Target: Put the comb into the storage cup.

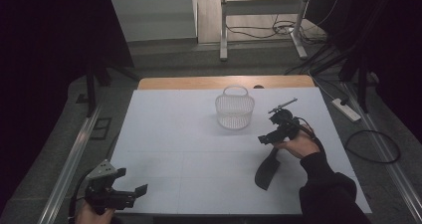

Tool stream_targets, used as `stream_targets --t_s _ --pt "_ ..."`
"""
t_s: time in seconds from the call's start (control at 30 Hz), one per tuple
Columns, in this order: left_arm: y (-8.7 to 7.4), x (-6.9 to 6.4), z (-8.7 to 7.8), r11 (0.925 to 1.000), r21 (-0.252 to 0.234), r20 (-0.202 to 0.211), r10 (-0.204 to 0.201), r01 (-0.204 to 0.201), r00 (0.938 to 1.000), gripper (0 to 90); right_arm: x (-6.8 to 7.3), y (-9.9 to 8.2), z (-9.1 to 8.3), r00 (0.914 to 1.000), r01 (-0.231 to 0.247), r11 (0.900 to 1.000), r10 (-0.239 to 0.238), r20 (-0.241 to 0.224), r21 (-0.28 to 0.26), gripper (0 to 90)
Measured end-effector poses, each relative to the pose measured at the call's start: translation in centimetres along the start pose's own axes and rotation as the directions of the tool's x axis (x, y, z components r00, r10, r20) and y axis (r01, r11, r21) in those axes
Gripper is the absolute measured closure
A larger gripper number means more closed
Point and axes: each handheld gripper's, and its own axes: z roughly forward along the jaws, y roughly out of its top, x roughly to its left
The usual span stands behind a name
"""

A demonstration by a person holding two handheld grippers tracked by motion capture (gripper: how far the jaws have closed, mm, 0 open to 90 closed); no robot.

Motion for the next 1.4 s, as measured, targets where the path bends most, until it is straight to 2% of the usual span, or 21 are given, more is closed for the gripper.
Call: stream_targets --t_s 0.03,0.07,0.27,0.3,0.33,0.37,0.4,0.43,0.53,0.7,0.9,1.17,1.4 --pt "0.0 0.0 0.0 1.0000 0.000 0.000 0.000 0.000 1.0000 1.2 0.0 0.0 0.1 1.0000 0.003 1.0000 -0.003 0.000 -0.003 13.9" --pt "0.0 0.0 0.0 1.0000 0.000 0.001 0.000 0.000 1.0000 1.2 0.0 0.0 0.1 1.0000 0.003 1.0000 -0.003 0.000 -0.003 13.9" --pt "0.0 0.0 0.0 1.0000 0.002 0.001 0.000 0.000 1.0000 1.2 -0.2 0.0 -0.2 0.9995 0.031 0.9995 -0.031 0.000 0.000 51.9" --pt "0.0 0.0 0.0 1.0000 0.002 0.001 0.000 0.000 1.0000 1.3 -0.2 0.1 -0.1 0.9991 0.040 0.9992 -0.041 -0.010 -0.001 64.2" --pt "0.0 0.0 0.0 1.0000 0.003 0.002 0.000 0.000 1.0000 1.3 -0.2 0.1 -0.1 0.9991 0.040 0.9992 -0.041 -0.010 -0.001 64.2" --pt "0.0 0.0 0.0 1.0000 0.004 0.002 0.000 0.000 1.0000 1.3 -0.3 0.1 -0.1 0.9989 0.044 0.9990 -0.044 -0.016 0.001 68.6" --pt "0.0 0.0 0.0 1.0000 0.004 0.001 0.000 0.000 1.0000 1.3 -0.4 0.2 -0.1 0.9987 0.046 0.9990 -0.046 -0.024 0.003 78.3" --pt "0.0 0.0 0.0 1.0000 0.004 0.001 0.000 0.000 1.0000 1.3 -0.4 0.2 -0.1 0.9987 0.046 0.9990 -0.046 -0.024 0.003 78.3" --pt "0.0 0.0 0.0 1.0000 0.004 0.002 0.000 0.000 1.0000 1.4 -0.6 0.3 0.0 0.9983 0.053 0.9986 -0.053 -0.024 -0.006 89.1" --pt "0.0 0.0 0.1 1.0000 0.006 0.002 0.000 0.000 1.0000 1.6 -1.0 0.4 0.5 0.9982 0.058 0.9983 -0.059 -0.016 -0.004 89.5" --pt "0.0 0.0 0.1 1.0000 0.008 0.004 0.002 -0.002 1.0000 1.7 -1.3 0.0 1.7 0.9974 0.072 0.9969 -0.072 0.001 0.033 89.5" --pt "0.1 0.0 0.1 0.9999 0.009 0.005 0.005 -0.005 1.0000 1.8 -1.6 -0.5 3.0 0.9987 0.051 0.9966 -0.051 0.001 0.065 89.5" --pt "0.1 0.0 0.1 0.9999 0.012 0.005 0.009 -0.009 0.9999 1.9 -1.9 -0.9 3.6 0.9981 0.056 0.9947 -0.058 0.019 0.086 89.5"
